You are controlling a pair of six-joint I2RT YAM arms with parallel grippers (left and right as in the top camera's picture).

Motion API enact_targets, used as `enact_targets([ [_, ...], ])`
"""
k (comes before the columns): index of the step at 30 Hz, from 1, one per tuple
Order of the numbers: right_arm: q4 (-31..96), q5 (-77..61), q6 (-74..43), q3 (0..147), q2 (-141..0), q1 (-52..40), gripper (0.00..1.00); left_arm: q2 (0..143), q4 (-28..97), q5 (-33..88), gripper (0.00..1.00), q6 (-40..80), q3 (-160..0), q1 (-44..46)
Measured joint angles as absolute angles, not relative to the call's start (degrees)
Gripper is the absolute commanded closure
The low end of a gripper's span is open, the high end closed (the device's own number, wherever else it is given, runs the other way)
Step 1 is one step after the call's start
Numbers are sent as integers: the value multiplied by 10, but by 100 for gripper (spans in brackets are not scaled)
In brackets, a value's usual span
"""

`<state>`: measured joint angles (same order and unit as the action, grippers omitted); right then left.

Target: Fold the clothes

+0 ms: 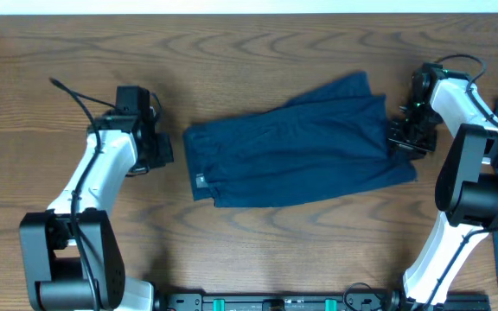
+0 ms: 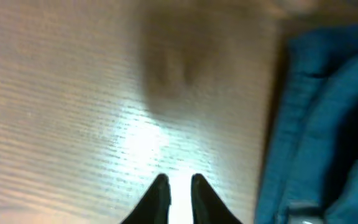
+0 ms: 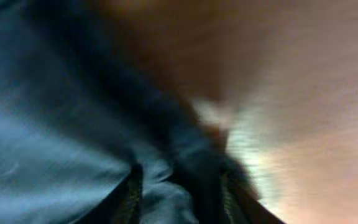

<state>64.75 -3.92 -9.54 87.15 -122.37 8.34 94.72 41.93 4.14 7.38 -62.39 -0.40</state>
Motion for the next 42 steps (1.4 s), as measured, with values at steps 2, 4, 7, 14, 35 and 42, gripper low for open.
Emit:
enact_targets([
  [2, 644, -54, -92, 872, -1214, 84, 65, 947, 426, 84, 81, 66, -635, -2],
  [4, 630, -61, -105, 871, -1198, 91, 69, 947, 423, 132, 90, 60, -639, 4],
  [7, 583, -81, -133, 871, -1166, 111, 77, 947, 408, 198, 94, 46, -639, 23],
  [14, 457, -250, -129, 873, -1126, 132, 91, 947, 339, 253, 94, 40, -638, 83],
  [35, 222, -238, -270, 874, -1284, -65, 99, 1064, 258, 152, 87, 29, -633, 117],
  [42, 223, -230, -296, 881, -1287, -25, 91, 1064, 272, 131, 87, 26, -633, 81],
])
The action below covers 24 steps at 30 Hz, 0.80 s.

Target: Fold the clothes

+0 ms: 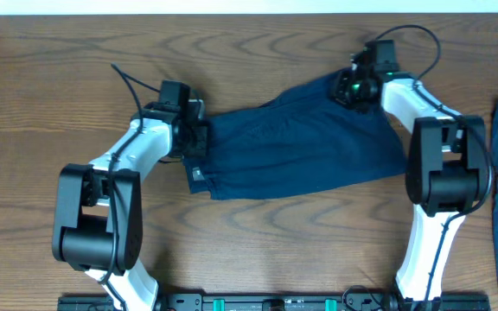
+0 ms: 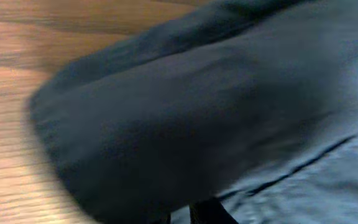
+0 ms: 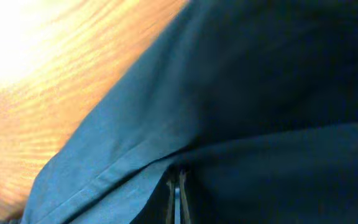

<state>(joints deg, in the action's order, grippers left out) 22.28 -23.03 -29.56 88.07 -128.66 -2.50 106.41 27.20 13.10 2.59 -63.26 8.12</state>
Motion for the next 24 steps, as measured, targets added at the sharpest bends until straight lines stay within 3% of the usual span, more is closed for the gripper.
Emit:
enact_targets([
  [5, 275, -249, -277, 882, -1278, 27, 86, 1064, 272, 119, 87, 14, -633, 49],
  [12, 417, -243, -208, 876, -1240, 101, 77, 1060, 361, 118, 54, 7, -665, 6],
  [15, 481, -243, -167, 872, -1209, 112, 75, 1039, 387, 153, 53, 9, -689, -6],
  [19, 556, -259, -111, 872, -1152, 98, 81, 1004, 392, 237, 55, 6, -704, -7],
  [24, 602, -262, -86, 871, -1127, 48, 82, 998, 389, 300, 64, -10, -700, 42],
])
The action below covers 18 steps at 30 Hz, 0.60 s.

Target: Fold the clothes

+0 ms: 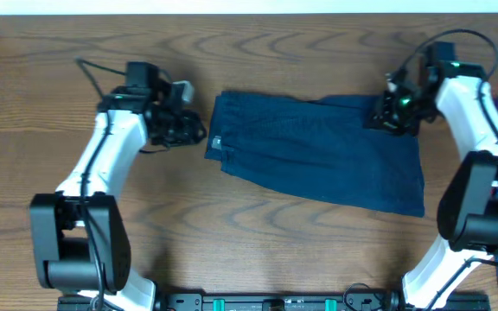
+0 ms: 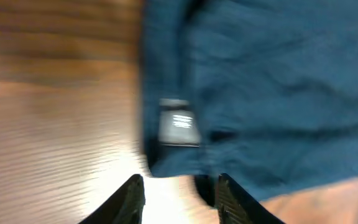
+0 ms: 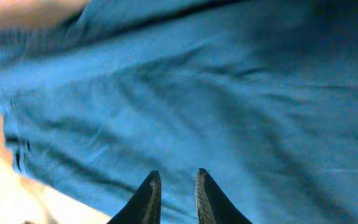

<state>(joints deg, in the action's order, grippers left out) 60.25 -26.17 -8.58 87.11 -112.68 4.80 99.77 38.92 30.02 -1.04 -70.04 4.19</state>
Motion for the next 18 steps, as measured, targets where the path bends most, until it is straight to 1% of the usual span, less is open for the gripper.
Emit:
enact_targets([
  [2, 586, -261, -82, 860, -1129, 20, 83, 998, 378, 312, 71, -15, -690, 73],
  [3, 570, -261, -80, 851, -1129, 5, 84, 998, 367, 314, 73, -17, -682, 92],
  [6, 492, -260, -90, 817, -1129, -35, 89, 998, 340, 311, 74, -20, -655, 138],
  [8, 418, -260, -113, 786, -1130, -61, 90, 1002, 327, 306, 74, -20, -640, 162],
  [10, 317, -260, -141, 750, -1131, -86, 90, 1011, 322, 295, 75, -20, -630, 176],
  [15, 63, -239, -228, 666, -1133, -141, 90, 1032, 319, 258, 75, -20, -622, 184],
  [16, 31, -225, -250, 657, -1133, -148, 91, 1035, 318, 251, 75, -20, -622, 184],
  [18, -8, -184, -286, 645, -1134, -156, 95, 1042, 320, 235, 75, -20, -622, 184],
])
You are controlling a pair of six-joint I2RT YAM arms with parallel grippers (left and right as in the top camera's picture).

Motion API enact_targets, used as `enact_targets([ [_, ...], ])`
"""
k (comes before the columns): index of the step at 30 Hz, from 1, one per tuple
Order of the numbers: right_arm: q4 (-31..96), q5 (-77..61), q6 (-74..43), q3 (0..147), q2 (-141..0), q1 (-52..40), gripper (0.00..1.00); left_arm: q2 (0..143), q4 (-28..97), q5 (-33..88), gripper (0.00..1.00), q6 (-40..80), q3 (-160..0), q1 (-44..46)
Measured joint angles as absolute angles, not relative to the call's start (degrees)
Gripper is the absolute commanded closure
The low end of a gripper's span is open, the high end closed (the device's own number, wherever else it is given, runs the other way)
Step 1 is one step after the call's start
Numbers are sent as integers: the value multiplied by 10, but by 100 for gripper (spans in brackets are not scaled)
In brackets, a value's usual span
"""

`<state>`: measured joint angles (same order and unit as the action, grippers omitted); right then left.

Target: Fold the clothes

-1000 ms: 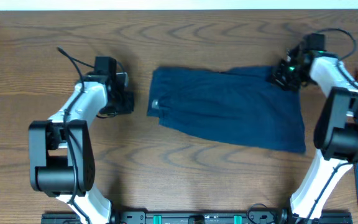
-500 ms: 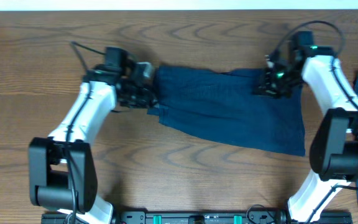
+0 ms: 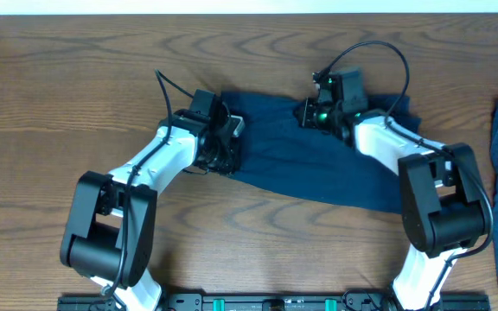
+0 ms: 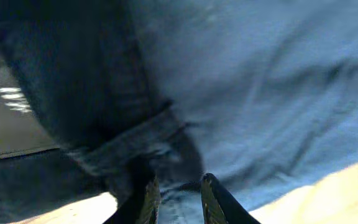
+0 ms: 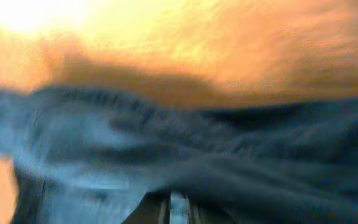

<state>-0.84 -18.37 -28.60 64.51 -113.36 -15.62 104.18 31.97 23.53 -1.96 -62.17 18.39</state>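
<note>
Dark blue shorts lie spread across the middle of the wooden table. My left gripper is at their left end; in the left wrist view its fingers stand a little apart with a thick fold of blue cloth pinched between them. My right gripper is at the middle of the far edge. In the right wrist view the right gripper is shut on a thin strip of cloth, with the fabric bunched ahead of it.
More blue clothing lies at the table's right edge. The bare wooden table stretches left of the shorts and along the front. Both arms reach in from the front edge.
My left gripper was open just left of the shorts and now grips their left end. My right gripper was open at the far right corner and is now shut on the far edge's middle.
The shorts first lay rumpled, with my left gripper shut off to their left and my right at their right end. Then both grippers were on the far corners. Then the shorts lay flatter and farther right, both grippers open. Now both grip cloth again.
</note>
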Motion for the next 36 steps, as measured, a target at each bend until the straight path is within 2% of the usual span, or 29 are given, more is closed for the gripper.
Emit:
enact_targets([
  [4, -45, -97, -336, 642, -1135, -147, 97, 1049, 326, 218, 75, -20, -622, 184],
  [8, -9, -59, -337, 655, -1134, -105, 94, 1049, 332, 198, 75, -20, -622, 184],
  [14, 194, -116, -237, 697, -1079, -3, 80, 1049, 336, 184, 75, -20, -622, 173],
  [19, 363, -169, -189, 715, -1011, 19, 79, 1049, 336, 178, 75, -20, -622, 168],
  [21, 385, -176, -180, 712, -1009, 15, 83, 1049, 336, 178, 75, -20, -622, 168],
  [25, 364, -164, -180, 670, -1039, 11, 83, 1049, 338, 177, 75, -20, -622, 168],
  [26, 352, -159, -183, 658, -1054, 11, 85, 1049, 340, 177, 74, -20, -622, 168],
  [29, 340, -160, -191, 643, -1093, 14, 87, 1049, 345, 176, 62, -21, -622, 168],
  [32, 331, -155, -193, 646, -1096, 14, 87, 1049, 350, 176, 62, -20, -622, 167],
  [36, 332, -157, -193, 646, -1096, 14, 86, 1048, 385, 180, 44, -13, -634, 163],
])
